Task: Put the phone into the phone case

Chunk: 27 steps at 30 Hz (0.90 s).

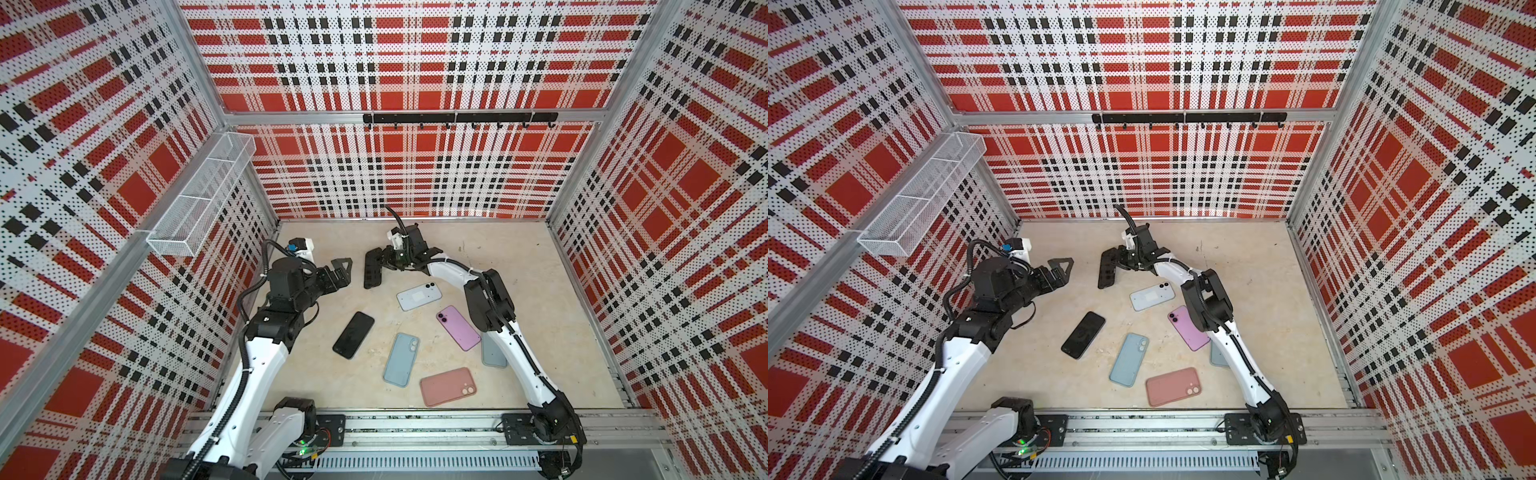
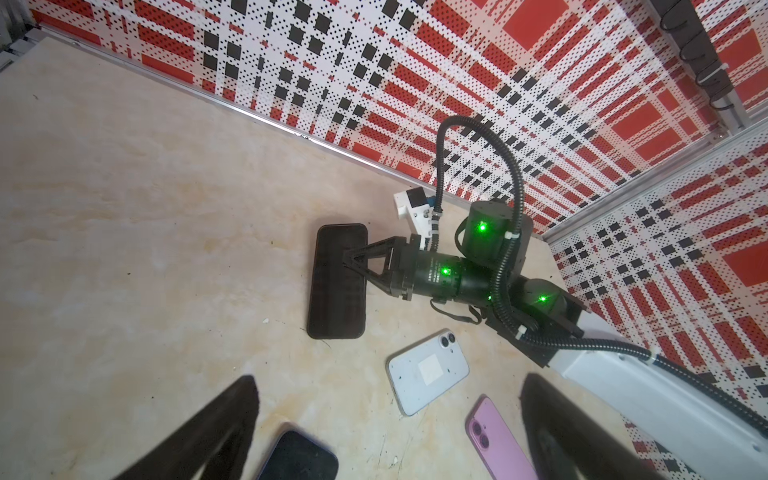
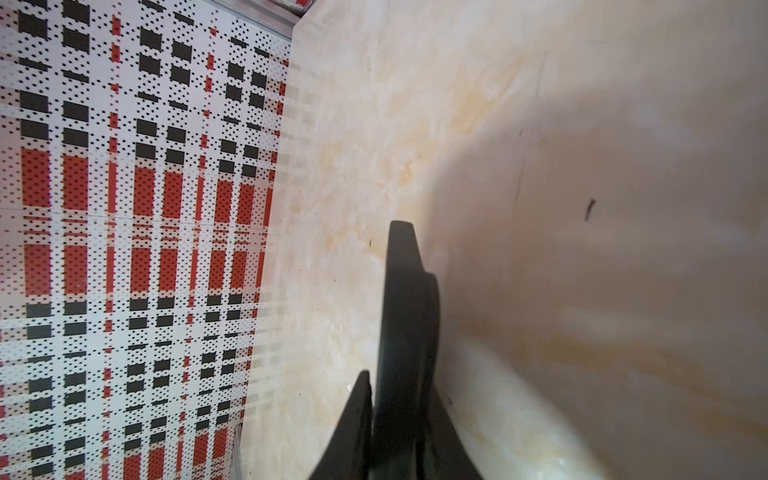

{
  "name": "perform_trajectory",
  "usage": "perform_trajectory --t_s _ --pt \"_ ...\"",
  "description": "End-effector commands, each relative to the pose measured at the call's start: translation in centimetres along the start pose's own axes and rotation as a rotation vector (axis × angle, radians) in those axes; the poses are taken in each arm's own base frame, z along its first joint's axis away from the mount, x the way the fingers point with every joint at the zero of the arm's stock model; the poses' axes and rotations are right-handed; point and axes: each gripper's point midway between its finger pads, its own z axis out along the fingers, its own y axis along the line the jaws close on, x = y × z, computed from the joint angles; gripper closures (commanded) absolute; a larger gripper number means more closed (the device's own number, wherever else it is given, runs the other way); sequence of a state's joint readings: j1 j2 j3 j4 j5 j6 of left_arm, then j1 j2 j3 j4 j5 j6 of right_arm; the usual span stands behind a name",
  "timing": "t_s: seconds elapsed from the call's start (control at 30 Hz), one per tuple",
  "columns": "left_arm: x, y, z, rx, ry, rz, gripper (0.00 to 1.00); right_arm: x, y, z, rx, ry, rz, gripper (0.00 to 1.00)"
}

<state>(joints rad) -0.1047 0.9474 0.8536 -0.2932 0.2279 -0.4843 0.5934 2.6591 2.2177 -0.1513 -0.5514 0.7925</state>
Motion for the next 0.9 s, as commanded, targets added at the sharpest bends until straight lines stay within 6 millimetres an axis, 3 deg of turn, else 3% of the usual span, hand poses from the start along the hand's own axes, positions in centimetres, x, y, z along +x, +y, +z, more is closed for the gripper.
perform_trajectory --t_s 0.0,0.23,0.37,0.5,0.67,0.87 --pt "-1.6 -0.4 -0.4 0.011 -0.042 -0.007 0.00 -1.5 0.1 -0.5 0.012 -0.057 -0.053 0.75" --pt "-2.0 -0.1 -0.7 -0.003 -0.057 -0.019 0.00 -2.1 -0.3 -1.7 0.046 -0.084 -0.074 0.68" --pt "-2.3 1.5 -1.2 -0.100 -0.066 -0.025 0.01 -2.7 -0.1 -3.2 0.081 -0.116 -0.090 0.62" --pt "-2.6 2.8 -2.0 -0.182 -0.067 0.001 0.00 -3.7 1.1 -6.0 0.102 -0.166 -0.126 0.54" --pt "-3.4 2.6 -2.6 -0.168 -0.107 0.027 0.00 -5.2 3.5 -10.6 0.154 -0.237 -0.214 0.42" --pt "-4.1 1.5 -2.2 -0.098 -0.105 -0.033 0.01 -6.3 5.4 -16.5 0.242 -0.301 -0.302 0.37"
